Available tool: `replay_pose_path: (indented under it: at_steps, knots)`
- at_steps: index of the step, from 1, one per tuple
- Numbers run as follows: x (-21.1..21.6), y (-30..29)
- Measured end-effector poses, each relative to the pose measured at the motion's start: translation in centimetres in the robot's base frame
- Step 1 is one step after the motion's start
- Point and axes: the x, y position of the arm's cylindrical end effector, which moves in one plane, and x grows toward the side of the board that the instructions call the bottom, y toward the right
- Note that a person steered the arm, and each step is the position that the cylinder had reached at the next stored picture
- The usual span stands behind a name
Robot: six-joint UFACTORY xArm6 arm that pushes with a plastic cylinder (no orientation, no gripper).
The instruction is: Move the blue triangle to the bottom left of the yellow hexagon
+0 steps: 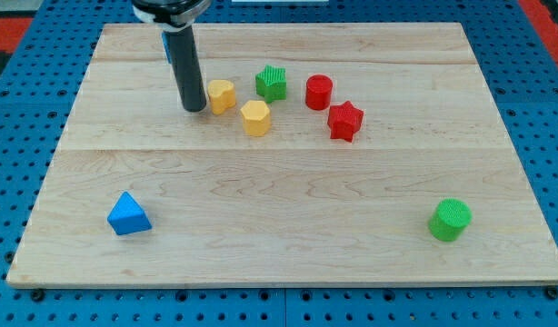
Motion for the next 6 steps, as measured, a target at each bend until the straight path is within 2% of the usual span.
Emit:
replay_pose_path:
  at_steps: [1, 3, 4, 6]
  knots:
    - [2.7, 1.9]
    - [0.7, 9.3]
    - [1.6, 7.8]
    - [12.5, 8.1]
